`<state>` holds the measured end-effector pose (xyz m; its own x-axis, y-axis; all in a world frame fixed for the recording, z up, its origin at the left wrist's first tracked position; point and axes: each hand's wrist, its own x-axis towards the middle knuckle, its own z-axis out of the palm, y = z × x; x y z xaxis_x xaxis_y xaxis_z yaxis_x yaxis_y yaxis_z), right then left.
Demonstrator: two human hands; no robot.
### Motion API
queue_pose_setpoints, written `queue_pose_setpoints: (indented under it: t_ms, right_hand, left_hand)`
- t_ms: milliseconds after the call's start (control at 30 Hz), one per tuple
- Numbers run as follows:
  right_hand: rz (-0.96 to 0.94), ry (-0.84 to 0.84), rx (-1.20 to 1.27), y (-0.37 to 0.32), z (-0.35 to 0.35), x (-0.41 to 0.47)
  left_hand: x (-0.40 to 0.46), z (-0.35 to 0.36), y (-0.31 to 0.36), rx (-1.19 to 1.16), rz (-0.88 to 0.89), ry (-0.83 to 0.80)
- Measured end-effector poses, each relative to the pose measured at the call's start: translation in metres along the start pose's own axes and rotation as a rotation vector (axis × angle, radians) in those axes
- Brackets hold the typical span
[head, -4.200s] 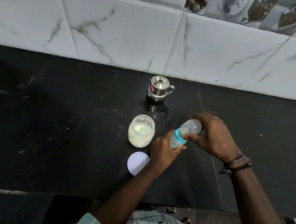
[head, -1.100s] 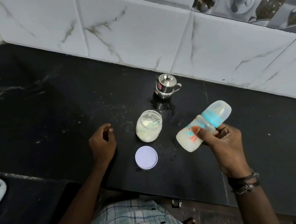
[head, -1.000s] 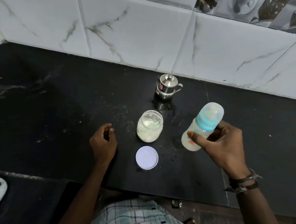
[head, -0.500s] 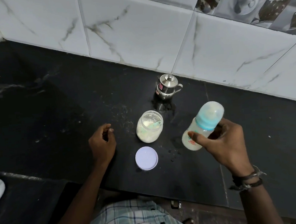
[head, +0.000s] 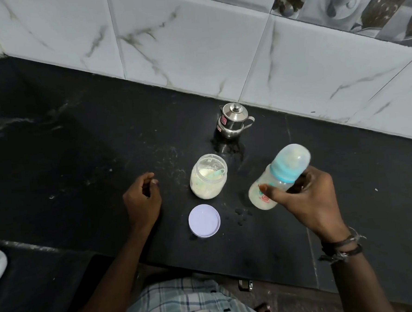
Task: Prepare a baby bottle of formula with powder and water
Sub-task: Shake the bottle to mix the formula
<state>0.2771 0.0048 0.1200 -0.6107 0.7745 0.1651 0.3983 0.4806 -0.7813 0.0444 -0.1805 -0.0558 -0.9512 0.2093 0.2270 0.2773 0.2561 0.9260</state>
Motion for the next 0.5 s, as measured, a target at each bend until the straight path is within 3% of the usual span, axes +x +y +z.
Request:
queue_pose_setpoints:
  t_ms: [500]
  right_hand:
    - [0.038,0.042,0.025,0.007,0.0037,0.0005]
  left_hand:
    - [0.0011,0.0007,-0.0002,0.023,-0.005,0.007]
